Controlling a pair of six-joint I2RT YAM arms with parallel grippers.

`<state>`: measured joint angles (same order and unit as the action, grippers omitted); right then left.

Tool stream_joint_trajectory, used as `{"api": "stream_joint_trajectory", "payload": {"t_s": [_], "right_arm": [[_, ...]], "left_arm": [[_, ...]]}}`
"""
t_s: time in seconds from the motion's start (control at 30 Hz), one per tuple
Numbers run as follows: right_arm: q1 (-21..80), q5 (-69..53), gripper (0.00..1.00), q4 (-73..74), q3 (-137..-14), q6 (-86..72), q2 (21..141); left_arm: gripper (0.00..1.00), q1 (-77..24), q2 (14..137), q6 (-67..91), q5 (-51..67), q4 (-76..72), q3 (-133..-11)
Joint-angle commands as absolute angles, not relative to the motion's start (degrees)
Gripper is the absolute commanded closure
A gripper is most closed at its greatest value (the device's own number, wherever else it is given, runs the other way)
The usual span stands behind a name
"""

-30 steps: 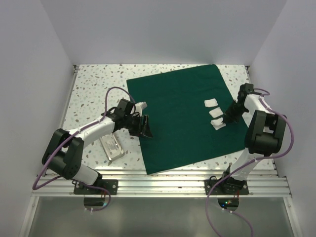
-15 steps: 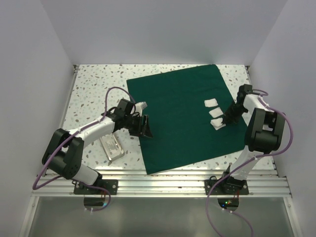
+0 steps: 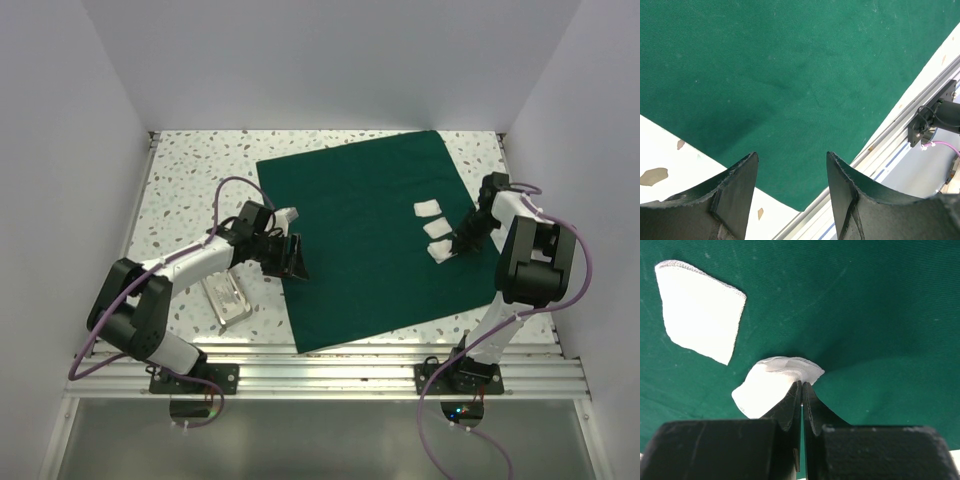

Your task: Prepare the surgical pack

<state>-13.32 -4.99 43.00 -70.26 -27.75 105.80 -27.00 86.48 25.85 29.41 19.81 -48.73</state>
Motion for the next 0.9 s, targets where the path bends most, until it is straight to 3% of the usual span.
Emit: {"api": "stream_joint_trajectory", "payload": {"t_s": [0.0,0.33,0.43,0.57,0.77,0.87], "right_arm": [[-13.62,-2.99,1.0,42.8,-71.54,-26.72,105.21],[-13.62,-3.69,1.0,43.06,-72.25,-26.37,106.17],[-13.62,-3.34,0.92,44.2,-72.25,-26.1,105.3],[-13.62,-2.47,0.73,46.14,-72.42,-25.93,103.28],[-13.62,-1.41,0.6,47.02,-73.21,-25.49,103.09],[-13.62,-2.28,0.6,46.15,-73.65,-25.4,104.23]], "left_arm": [[0.39,-26.54,86.92,24.7,29.97,18.28,-49.39],[0.39,-26.46,87.1,24.7,30.23,18.19,-48.96],[0.39,-26.37,87.19,24.7,30.41,18.19,-49.04],[0.39,-26.37,87.19,24.96,30.67,17.84,-49.04],[0.4,-26.28,86.75,24.87,30.94,17.75,-48.69],[0.39,-26.28,86.4,24.87,30.94,17.84,-48.43]]}}
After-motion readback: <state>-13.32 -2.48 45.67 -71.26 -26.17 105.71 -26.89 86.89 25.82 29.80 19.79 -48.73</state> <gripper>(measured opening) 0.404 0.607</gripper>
